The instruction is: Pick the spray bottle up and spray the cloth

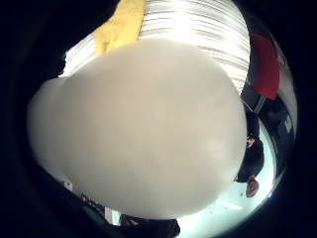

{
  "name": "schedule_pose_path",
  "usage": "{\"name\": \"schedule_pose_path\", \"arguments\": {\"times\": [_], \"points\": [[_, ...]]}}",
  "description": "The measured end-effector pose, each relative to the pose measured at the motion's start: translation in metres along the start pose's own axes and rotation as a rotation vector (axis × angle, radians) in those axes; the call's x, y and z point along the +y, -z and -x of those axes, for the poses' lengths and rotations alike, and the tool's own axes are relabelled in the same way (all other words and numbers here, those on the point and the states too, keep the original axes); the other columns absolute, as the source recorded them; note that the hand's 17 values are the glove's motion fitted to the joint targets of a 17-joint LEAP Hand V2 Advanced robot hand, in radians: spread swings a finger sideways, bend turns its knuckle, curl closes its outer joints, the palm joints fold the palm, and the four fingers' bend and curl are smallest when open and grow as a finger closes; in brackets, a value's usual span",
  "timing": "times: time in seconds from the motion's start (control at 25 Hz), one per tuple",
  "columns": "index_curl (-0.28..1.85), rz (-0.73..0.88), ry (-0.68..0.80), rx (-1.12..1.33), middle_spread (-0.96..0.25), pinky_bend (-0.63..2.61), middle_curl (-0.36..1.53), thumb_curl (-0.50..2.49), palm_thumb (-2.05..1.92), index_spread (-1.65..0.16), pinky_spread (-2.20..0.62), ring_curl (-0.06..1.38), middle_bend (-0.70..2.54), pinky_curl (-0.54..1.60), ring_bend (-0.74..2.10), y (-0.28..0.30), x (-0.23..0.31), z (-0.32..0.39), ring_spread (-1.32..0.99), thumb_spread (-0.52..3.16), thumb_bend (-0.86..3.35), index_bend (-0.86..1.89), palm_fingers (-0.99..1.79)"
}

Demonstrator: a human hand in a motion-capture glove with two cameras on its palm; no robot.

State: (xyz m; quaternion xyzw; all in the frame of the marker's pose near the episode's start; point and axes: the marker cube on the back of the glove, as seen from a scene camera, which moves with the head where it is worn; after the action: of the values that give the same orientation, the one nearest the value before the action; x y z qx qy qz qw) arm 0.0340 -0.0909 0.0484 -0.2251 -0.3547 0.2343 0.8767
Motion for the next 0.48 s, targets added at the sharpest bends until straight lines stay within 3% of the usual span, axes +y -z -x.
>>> {"name": "schedule_pose_path", "arguments": {"times": [0.48], "points": [[0.47,-0.056,-0.078,0.013,-0.09,0.16,0.63,0.82,1.26,-0.31,-0.01,0.59,0.77,0.34,0.41,0.025,-0.013,-0.013,-0.16,0.38,0.1,0.2,0.68]]}}
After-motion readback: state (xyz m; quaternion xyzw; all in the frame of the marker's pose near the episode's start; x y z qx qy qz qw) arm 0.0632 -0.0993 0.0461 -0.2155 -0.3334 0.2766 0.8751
